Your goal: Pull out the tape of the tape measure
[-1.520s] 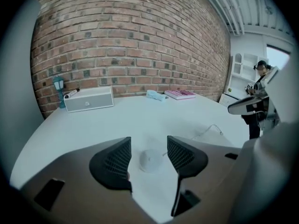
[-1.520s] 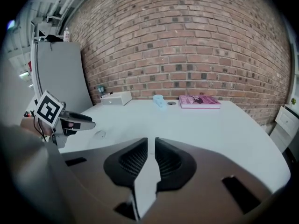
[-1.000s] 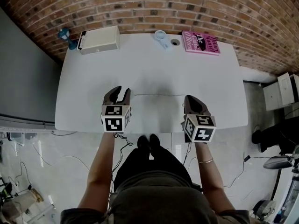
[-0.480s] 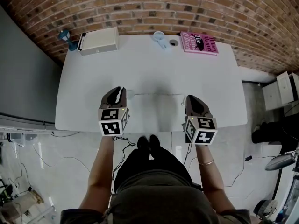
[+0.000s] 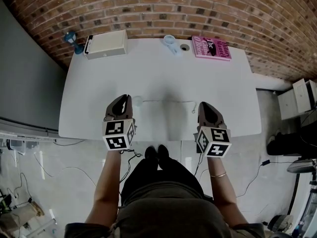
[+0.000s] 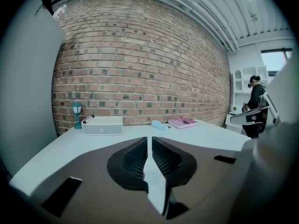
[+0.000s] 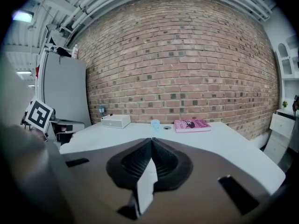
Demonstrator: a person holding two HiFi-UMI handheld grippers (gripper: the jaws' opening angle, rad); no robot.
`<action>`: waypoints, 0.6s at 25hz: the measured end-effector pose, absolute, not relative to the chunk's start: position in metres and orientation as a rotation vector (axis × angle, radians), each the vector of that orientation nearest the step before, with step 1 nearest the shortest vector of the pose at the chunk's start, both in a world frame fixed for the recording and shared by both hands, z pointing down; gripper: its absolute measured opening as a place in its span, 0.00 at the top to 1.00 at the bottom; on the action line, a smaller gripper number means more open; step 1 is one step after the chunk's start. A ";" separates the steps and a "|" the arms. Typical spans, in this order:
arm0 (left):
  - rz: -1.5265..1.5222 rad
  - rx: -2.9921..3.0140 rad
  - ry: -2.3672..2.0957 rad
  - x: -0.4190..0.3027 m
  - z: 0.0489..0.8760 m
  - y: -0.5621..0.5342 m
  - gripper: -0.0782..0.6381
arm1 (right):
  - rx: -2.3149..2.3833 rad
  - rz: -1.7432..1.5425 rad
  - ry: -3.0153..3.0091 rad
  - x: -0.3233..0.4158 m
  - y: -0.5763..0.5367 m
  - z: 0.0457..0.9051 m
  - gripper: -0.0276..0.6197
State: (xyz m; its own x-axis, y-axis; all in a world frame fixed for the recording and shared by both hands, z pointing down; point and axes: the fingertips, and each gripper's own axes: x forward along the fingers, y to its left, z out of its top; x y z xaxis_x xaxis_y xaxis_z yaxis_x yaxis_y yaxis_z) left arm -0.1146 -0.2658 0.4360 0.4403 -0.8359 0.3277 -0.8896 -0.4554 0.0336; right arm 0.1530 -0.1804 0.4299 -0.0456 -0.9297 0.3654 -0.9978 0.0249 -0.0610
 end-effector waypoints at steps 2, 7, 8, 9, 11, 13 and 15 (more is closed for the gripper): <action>0.360 2.498 -1.522 -0.116 0.431 -0.264 0.83 | 2.009 0.435 -2.076 0.154 -0.180 0.427 0.95; 0.328 2.517 -1.536 -0.118 0.425 -0.260 0.84 | 2.016 0.404 -2.096 0.150 -0.176 0.425 0.95; 0.323 2.515 -1.536 -0.119 0.424 -0.259 0.84 | 2.016 0.405 -2.115 0.147 -0.175 0.423 0.95; 0.319 2.513 -1.535 -0.120 0.424 -0.258 0.84 | 2.017 0.407 -2.138 0.145 -0.174 0.420 0.95; 0.311 2.513 -1.534 -0.121 0.423 -0.256 0.84 | 2.024 0.395 -2.172 0.142 -0.173 0.415 0.95; 0.308 2.517 -1.533 -0.120 0.422 -0.254 0.84 | 2.027 0.357 -2.195 0.140 -0.171 0.408 0.95; 0.306 2.520 -1.531 -0.120 0.420 -0.253 0.84 | 2.028 0.319 -2.212 0.138 -0.170 0.402 0.95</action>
State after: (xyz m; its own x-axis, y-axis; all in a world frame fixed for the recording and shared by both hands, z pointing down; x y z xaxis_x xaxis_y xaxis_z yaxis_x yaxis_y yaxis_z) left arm -0.1199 -0.2531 0.4201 0.4496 -0.8530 0.2651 -0.8893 -0.4553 0.0435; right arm 0.1377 -0.1699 0.4020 -0.0924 -0.9683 0.2322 -0.9944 0.0777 -0.0715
